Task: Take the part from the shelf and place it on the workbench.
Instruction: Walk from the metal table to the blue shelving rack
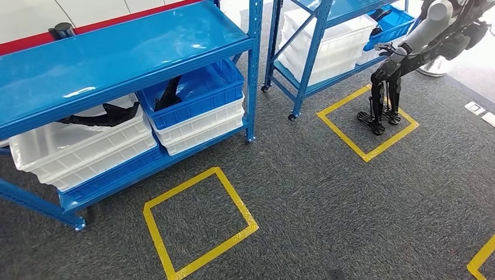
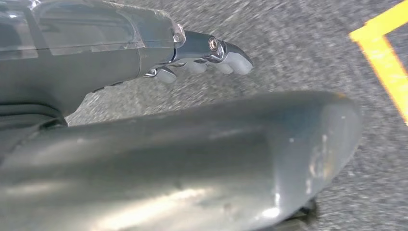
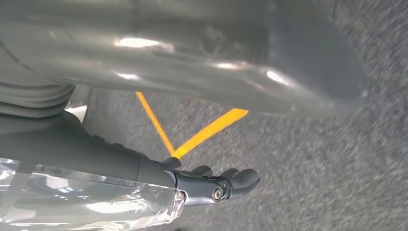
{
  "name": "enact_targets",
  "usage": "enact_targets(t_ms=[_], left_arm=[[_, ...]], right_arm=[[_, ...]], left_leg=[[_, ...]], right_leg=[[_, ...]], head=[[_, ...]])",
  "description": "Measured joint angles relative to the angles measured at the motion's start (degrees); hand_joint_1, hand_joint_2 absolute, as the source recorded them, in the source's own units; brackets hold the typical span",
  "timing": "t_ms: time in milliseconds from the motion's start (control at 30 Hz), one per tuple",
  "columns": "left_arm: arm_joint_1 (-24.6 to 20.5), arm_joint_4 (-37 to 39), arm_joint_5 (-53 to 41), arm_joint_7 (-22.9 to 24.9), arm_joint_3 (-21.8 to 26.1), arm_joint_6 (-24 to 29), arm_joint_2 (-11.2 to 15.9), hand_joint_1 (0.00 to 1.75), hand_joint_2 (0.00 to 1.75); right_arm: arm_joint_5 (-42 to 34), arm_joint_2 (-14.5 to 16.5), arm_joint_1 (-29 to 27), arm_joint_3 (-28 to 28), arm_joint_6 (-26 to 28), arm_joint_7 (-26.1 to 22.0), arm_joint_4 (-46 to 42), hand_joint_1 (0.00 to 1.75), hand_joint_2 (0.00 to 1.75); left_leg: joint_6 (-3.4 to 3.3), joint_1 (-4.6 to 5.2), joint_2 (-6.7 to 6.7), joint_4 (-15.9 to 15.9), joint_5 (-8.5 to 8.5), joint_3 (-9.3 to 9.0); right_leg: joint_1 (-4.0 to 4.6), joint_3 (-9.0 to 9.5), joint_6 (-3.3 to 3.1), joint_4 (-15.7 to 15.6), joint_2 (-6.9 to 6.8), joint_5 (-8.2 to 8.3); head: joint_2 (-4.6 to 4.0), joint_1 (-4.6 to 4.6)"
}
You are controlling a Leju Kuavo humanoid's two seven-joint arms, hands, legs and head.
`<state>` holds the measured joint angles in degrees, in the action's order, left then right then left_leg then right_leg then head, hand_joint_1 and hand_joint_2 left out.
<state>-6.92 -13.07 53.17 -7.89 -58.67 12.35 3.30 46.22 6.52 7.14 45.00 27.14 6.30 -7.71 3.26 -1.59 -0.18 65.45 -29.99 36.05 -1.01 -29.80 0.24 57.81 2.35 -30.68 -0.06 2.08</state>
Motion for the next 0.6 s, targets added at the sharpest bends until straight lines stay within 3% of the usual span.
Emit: enact_targets(t_ms=[33, 67, 100, 133, 233, 467, 533, 600], left_arm=[[-0.04, -0.01, -0.02, 0.01, -0.01, 0.01, -0.07, 0.00, 0.00], [-0.06, -0.01, -0.02, 0.02, -0.01, 0.01, -0.14, 0.00, 0.00], [-0.08, -0.01, -0.02, 0.05, -0.02, 0.01, -0.20, 0.00, 0.00], [-0.09, -0.01, -0.02, 0.07, -0.02, 0.02, -0.20, 0.00, 0.00], [-0.07, 0.00, -0.03, 0.09, -0.02, 0.04, -0.20, 0.00, 0.00], [-0.14, 0.00, -0.03, 0.09, -0.02, 0.04, -0.31, 0.00, 0.00], [-0.15, 0.00, -0.03, 0.09, -0.02, 0.04, -0.29, 0.00, 0.00], [-0.15, 0.00, -0.03, 0.09, -0.02, 0.04, -0.28, 0.00, 0.00]], right_arm=[[0.00, -0.02, 0.08, -0.01, -0.27, -0.14, 0.00, 0.00, 0.00], [0.01, -0.04, 0.20, -0.02, -0.46, -0.27, -0.01, 0.00, 0.00], [0.02, -0.06, 0.28, -0.03, -0.57, -0.33, -0.01, 0.00, 0.00], [0.02, -0.05, 0.30, -0.03, -0.65, -0.36, 0.00, 0.00, 0.00], [0.02, -0.08, 0.24, -0.04, -0.74, -0.37, -0.02, 0.00, 0.00], [0.03, -0.10, 0.38, -0.04, -0.76, -0.37, -0.02, 0.00, 0.00], [0.03, -0.09, 0.38, -0.04, -0.76, -0.38, -0.02, 0.00, 0.00], [0.03, -0.08, 0.39, -0.04, -0.78, -0.38, -0.02, 0.00, 0.00]], left_leg=[[-0.07, -0.08, -0.12, -2.48, 1.09, -0.82], [-0.47, -0.10, -0.27, -3.79, 1.25, -1.29], [-0.98, -0.01, -0.40, -4.07, 0.77, -1.51], [-1.56, -0.02, -0.42, -4.47, 0.58, -1.70], [-1.95, 0.10, -0.56, -4.57, 0.52, -1.73], [-3.06, 0.58, -0.36, -4.57, 0.17, -1.77], [-3.19, 0.63, -0.34, -4.56, 0.16, -1.78], [-3.24, 0.68, -0.34, -4.55, 0.16, -1.79]], right_leg=[[-0.06, 0.13, 0.50, 0.43, 0.27, -0.57], [-0.06, 0.14, 0.86, 0.79, 0.43, -1.04], [0.01, 0.08, 0.82, 0.94, 0.53, -1.16], [-0.01, 0.03, 0.44, 0.94, 0.52, -1.14], [0.02, 0.19, -0.67, 0.62, 0.33, -0.82], [-0.13, 0.56, -0.63, -0.34, 0.07, -0.84], [-0.17, 0.55, -0.35, -0.40, 0.00, -0.86], [-0.30, 0.58, 0.97, -0.55, -0.05, -0.86]], head=[[0.00, -0.34], [0.00, -0.43], [-0.01, -0.43], [-0.01, -0.17], [0.00, 0.62], [0.00, 2.14], [-0.01, 2.16], [0.00, 2.17]])
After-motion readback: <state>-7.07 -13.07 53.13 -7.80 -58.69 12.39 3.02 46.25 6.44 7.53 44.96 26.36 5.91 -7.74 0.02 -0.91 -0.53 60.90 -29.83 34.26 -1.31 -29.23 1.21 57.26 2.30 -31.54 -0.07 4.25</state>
